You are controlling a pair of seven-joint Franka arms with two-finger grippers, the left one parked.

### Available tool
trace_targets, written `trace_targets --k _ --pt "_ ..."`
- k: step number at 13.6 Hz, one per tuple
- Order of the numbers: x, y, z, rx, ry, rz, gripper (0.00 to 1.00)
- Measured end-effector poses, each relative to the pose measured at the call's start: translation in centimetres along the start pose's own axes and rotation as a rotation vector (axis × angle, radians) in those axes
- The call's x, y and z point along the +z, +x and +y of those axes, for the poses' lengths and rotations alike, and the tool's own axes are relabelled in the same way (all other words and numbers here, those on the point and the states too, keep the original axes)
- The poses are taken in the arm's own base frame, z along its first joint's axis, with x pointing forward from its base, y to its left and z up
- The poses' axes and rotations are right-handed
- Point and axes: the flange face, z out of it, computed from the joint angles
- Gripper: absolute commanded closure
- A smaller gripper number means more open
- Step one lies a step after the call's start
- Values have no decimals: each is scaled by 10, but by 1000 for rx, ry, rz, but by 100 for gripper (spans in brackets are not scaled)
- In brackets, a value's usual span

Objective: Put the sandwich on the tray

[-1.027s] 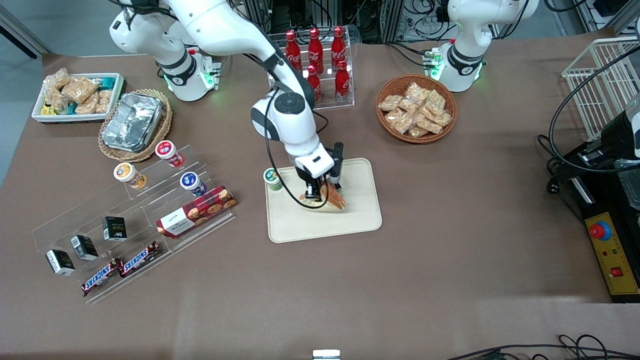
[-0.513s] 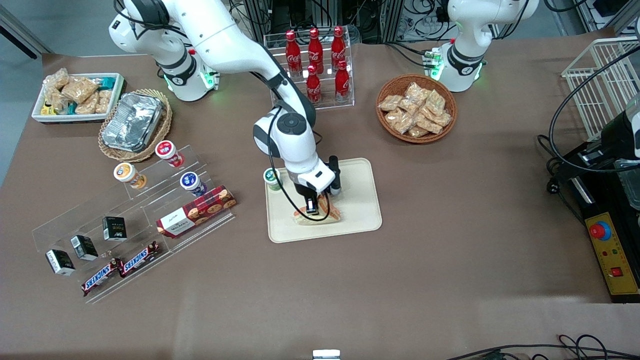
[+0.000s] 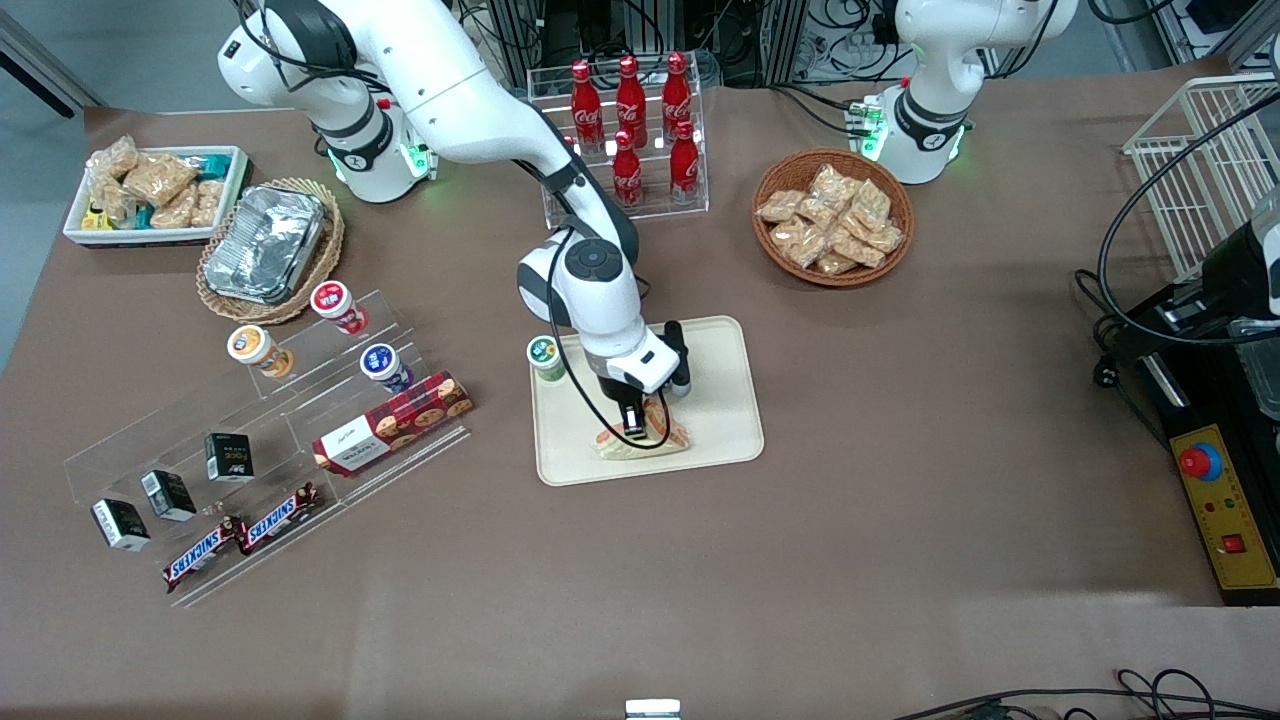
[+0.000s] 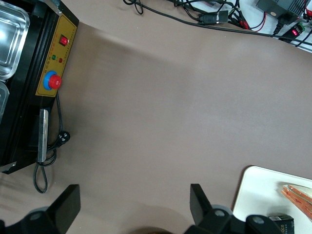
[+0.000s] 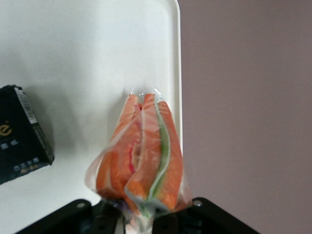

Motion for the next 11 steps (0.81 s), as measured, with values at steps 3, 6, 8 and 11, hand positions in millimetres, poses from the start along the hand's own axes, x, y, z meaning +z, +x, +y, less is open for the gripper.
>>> trace_targets --k 3,6,8,11 --pt "-3 3 4 6 -7 8 1" --pt "-9 5 9 58 -10 33 1" --pt "-18 6 18 173 2 73 1" --pt "-42 -2 38 400 17 108 1"
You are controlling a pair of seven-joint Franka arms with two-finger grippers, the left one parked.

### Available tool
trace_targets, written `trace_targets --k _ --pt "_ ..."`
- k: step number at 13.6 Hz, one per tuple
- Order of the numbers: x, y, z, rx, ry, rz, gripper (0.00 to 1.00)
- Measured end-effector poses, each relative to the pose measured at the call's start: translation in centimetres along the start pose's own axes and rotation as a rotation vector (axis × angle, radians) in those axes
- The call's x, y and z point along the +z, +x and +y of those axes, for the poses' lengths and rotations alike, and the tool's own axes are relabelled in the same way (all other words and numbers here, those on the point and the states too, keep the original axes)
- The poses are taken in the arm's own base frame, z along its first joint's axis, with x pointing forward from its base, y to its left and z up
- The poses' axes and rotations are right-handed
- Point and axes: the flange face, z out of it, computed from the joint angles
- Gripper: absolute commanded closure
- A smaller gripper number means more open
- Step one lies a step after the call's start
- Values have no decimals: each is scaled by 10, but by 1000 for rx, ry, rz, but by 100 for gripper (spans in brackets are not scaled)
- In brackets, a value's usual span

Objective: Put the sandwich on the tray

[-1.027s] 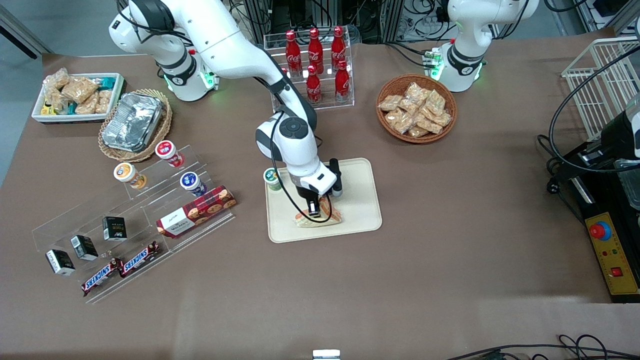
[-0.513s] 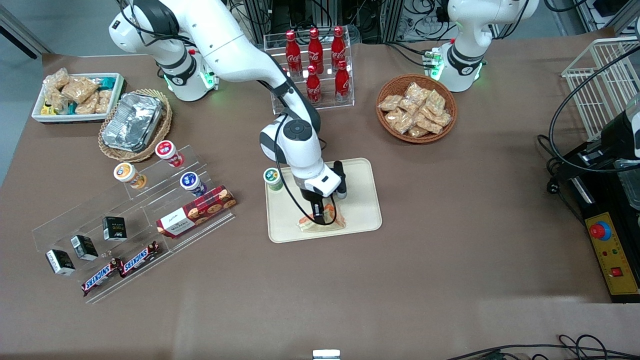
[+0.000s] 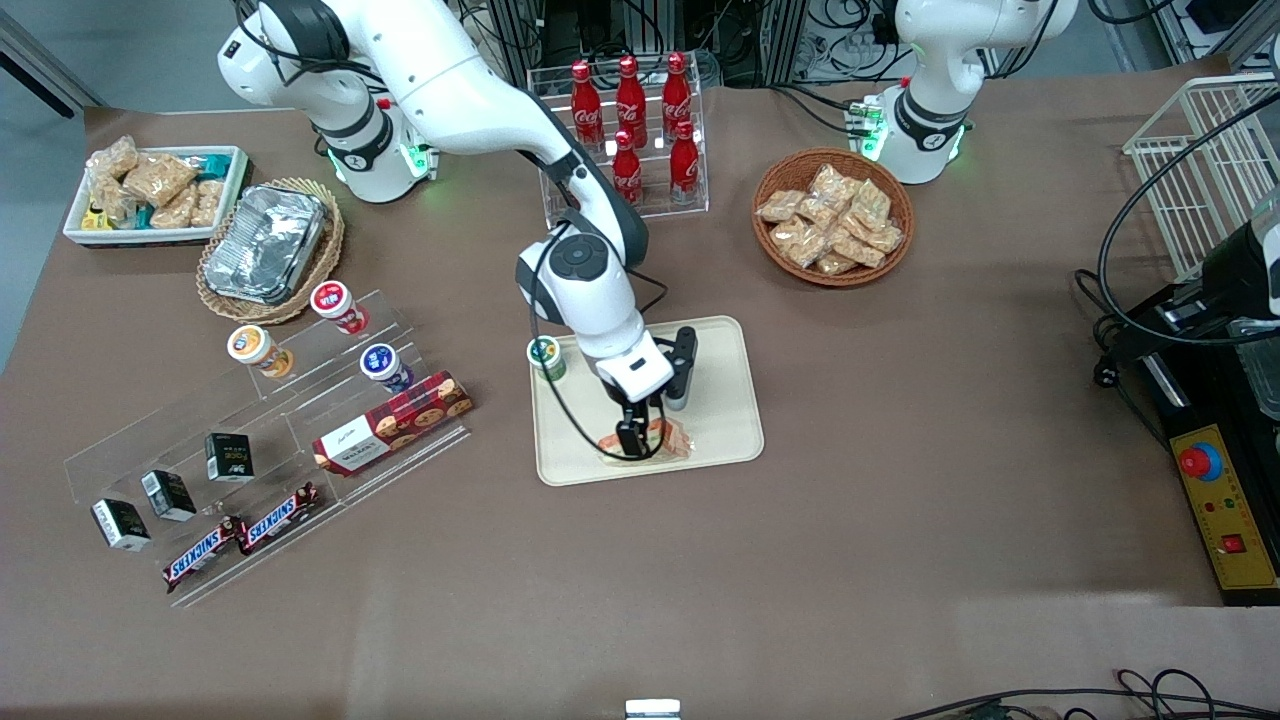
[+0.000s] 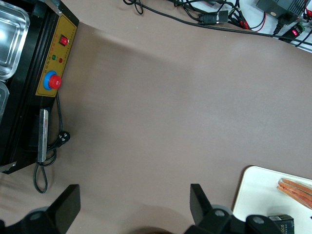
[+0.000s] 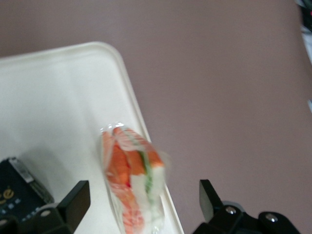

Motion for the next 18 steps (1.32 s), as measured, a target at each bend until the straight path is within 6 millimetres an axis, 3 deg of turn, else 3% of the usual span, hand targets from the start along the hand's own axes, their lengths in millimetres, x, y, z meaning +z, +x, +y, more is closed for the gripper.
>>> trace_targets --k 3,5,8,11,14,16,18 --pt "-45 -13 41 220 44 -54 1" --pt "-84 -39 82 313 84 -115 1" --pt "-158 -107 158 462 137 -195 1" --pt "-232 -204 225 638 175 -252 1" --pt "-285 -280 256 772 200 -282 1" --pt "-310 -314 266 821 196 -297 1" --pt "-328 -333 271 844 190 -296 1"
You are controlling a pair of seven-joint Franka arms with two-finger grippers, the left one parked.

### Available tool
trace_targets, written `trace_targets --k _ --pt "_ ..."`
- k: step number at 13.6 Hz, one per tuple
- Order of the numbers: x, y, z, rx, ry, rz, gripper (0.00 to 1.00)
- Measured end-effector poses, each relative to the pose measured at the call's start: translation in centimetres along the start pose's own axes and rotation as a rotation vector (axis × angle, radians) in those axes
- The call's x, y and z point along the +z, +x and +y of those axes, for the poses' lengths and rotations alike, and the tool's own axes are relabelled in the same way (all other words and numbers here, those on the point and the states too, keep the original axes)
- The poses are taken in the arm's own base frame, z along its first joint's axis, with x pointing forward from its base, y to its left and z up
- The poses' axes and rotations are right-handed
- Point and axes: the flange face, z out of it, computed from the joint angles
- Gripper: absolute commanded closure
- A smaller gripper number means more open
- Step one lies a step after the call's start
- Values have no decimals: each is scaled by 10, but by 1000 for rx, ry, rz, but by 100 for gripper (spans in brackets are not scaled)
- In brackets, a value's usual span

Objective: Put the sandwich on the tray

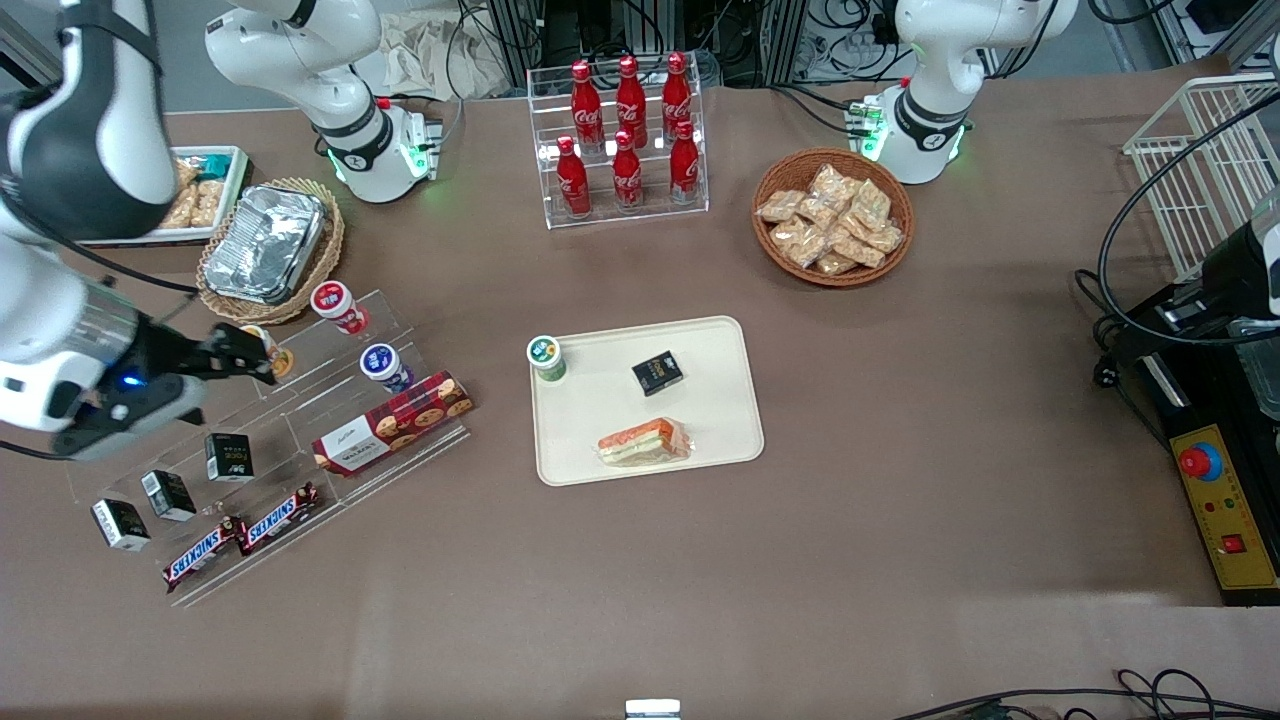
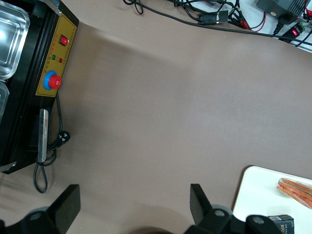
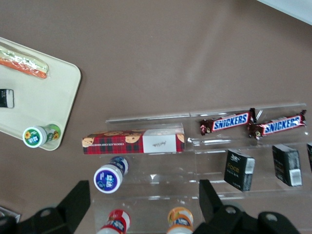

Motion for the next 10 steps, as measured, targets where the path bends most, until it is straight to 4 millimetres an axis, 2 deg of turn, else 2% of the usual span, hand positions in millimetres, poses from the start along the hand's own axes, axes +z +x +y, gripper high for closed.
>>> trace_targets --k 5,10 --pt "-29 -32 30 142 -39 -13 1" --pt "-61 -55 13 298 -90 -51 1"
